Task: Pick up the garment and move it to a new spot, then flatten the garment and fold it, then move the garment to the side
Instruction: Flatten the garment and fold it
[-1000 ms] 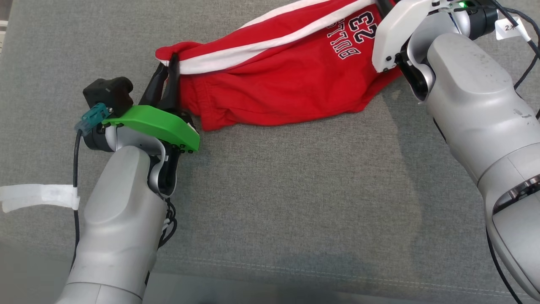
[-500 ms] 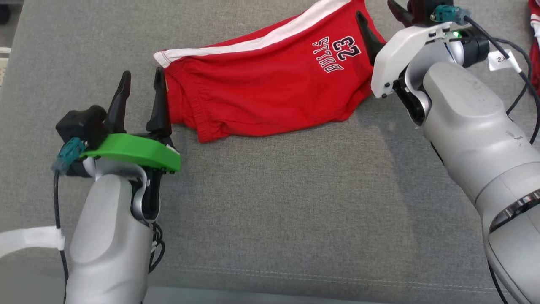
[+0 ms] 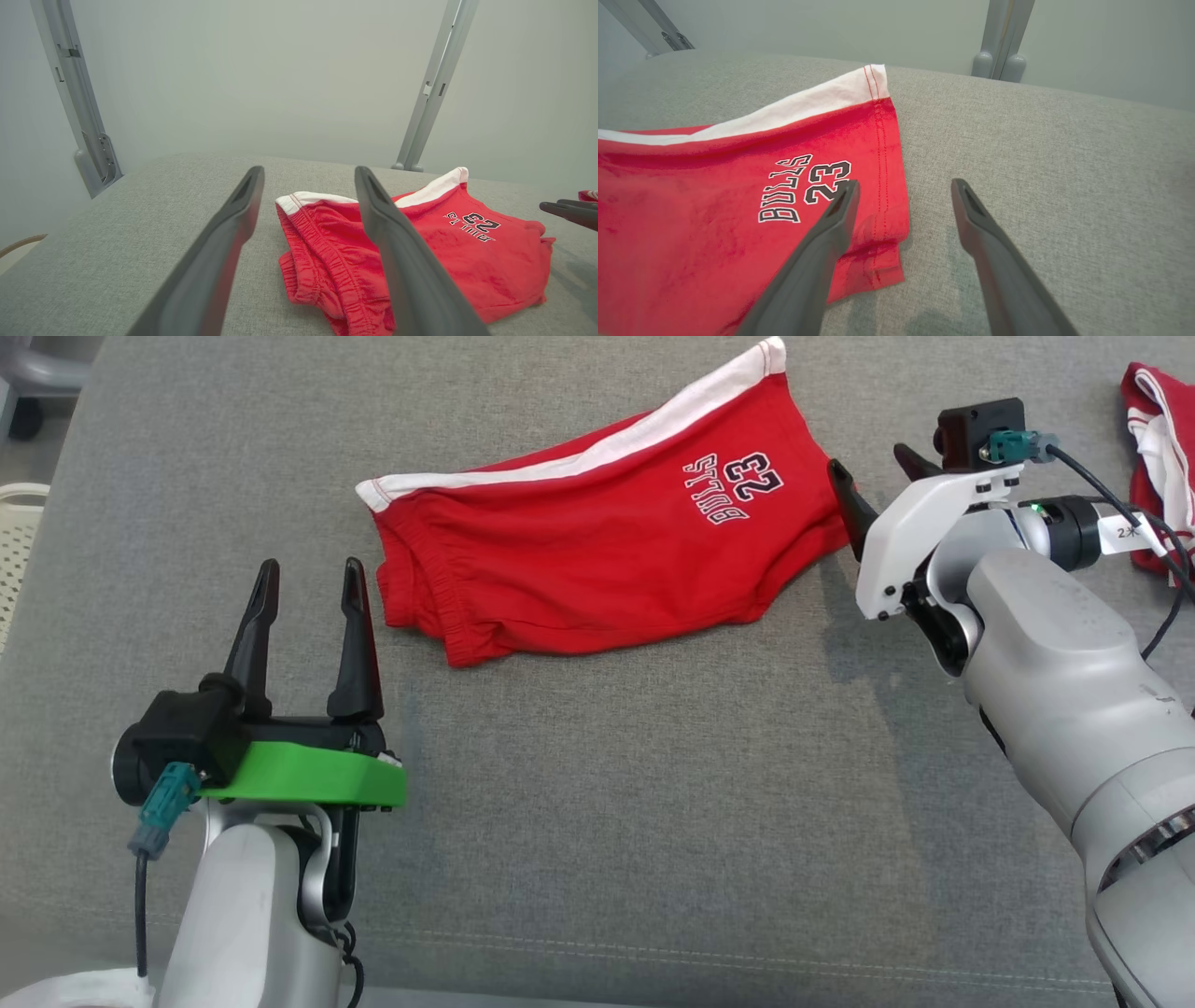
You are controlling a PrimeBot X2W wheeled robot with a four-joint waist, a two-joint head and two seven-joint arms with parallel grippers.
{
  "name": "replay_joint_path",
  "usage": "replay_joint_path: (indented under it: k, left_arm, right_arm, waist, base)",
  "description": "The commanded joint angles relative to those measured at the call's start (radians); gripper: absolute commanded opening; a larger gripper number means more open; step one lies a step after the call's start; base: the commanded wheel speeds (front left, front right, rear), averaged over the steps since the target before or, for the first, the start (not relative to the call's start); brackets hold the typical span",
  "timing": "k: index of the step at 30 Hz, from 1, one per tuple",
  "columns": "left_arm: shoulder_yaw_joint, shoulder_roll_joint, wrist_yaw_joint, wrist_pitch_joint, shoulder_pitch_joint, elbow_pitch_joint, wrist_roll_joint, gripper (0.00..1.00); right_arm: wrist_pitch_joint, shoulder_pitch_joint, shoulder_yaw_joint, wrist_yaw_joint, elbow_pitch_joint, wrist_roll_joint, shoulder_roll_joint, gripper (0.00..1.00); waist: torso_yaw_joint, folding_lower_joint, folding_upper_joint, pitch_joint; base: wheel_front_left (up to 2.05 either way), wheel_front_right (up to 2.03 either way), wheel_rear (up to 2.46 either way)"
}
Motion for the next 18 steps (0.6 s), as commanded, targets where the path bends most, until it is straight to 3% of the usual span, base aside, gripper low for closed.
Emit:
replay_joint_path:
  k: [1,8,18]
  left_arm:
    - [-0.003,0.001,0.007,-0.003,0.015,-0.01,-0.005,1.0]
    - [-0.039,0.001,0.042,-0.003,0.052,-0.081,-0.023,1.0]
    - [-0.047,0.001,0.053,-0.003,0.066,-0.09,-0.028,1.0]
  right_arm:
    - [0.006,0.015,0.0,-0.002,0.005,0.007,-0.003,1.0]
    - [0.058,0.042,-0.019,-0.002,0.022,0.043,-0.021,1.0]
    - [0.096,0.08,-0.025,-0.002,0.031,0.07,-0.002,1.0]
  waist:
    - [0.012,0.0001,0.0,0.0]
    - [0.051,0.0001,0.0,0.015]
    - [0.058,0.0001,0.0,0.014]
  base:
    - [0.0,0.0,0.0]
    - [0.0,0.0,0.0]
    - [0.0,0.0,0.0]
